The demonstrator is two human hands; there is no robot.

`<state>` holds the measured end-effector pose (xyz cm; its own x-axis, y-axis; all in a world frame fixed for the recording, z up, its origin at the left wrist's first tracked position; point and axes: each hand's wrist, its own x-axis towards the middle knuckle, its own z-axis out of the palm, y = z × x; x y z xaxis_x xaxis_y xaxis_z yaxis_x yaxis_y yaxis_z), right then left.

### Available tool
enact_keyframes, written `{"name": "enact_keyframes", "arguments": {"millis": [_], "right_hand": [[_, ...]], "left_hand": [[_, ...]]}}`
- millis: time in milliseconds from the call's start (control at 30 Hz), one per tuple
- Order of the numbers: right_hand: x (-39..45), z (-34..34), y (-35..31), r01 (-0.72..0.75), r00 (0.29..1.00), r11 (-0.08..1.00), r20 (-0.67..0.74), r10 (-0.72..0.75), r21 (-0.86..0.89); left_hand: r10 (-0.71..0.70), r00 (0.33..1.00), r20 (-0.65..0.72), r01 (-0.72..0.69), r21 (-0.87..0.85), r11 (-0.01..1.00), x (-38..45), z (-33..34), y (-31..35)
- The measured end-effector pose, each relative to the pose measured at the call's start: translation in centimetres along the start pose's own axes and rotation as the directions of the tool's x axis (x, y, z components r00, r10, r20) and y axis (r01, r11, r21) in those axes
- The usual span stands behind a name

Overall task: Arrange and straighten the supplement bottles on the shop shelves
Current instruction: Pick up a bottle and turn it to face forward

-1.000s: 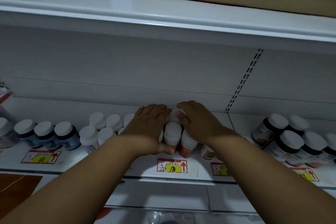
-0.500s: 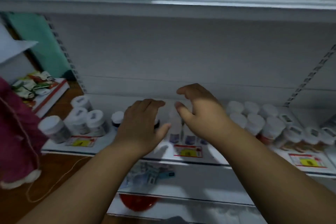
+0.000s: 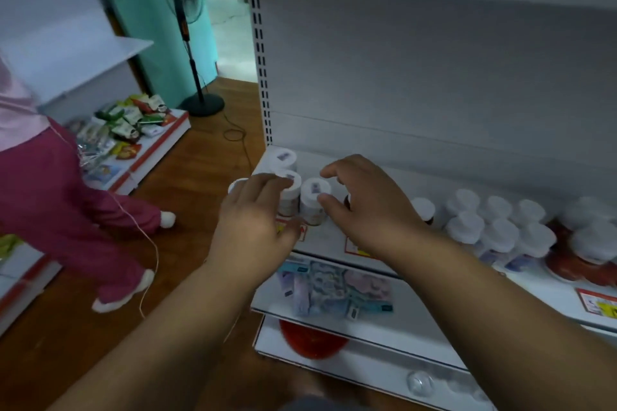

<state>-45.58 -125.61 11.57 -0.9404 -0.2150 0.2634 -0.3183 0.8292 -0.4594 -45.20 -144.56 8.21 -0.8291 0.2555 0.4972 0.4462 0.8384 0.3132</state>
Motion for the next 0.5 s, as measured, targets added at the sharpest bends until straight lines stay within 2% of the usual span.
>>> {"name": "enact_keyframes", "arguments": {"millis": [133,267,367,500], "right_hand": [[1.6,2.6,-0.7,-0.054,0.998,0.994,0.029,0.057,-0.092],[3.4,5.2,-1.1,-0.107,0.994,0.975,0.017,0.112,-0.193],[4.5,7.2,-1.2,-0.175,0.984,0.943,-0.008,0.180,-0.283],[5.3,9.1,-1.2,-0.227,0.970,0.906,-0.001,0.243,-0.357]], "left_hand": [[-0.102,0.995,-0.007,0.102,0.131,0.986,-0.6,-0.6,-4.7],[-0.131,0.981,0.140,0.102,0.193,0.976,0.9,0.1,-8.6],[-0.129,0.962,0.239,0.097,0.142,0.985,2.4,1.4,-10.5],[-0.022,0.968,0.250,0.021,0.003,1.000,3.7,2.9,-12.5]]}}
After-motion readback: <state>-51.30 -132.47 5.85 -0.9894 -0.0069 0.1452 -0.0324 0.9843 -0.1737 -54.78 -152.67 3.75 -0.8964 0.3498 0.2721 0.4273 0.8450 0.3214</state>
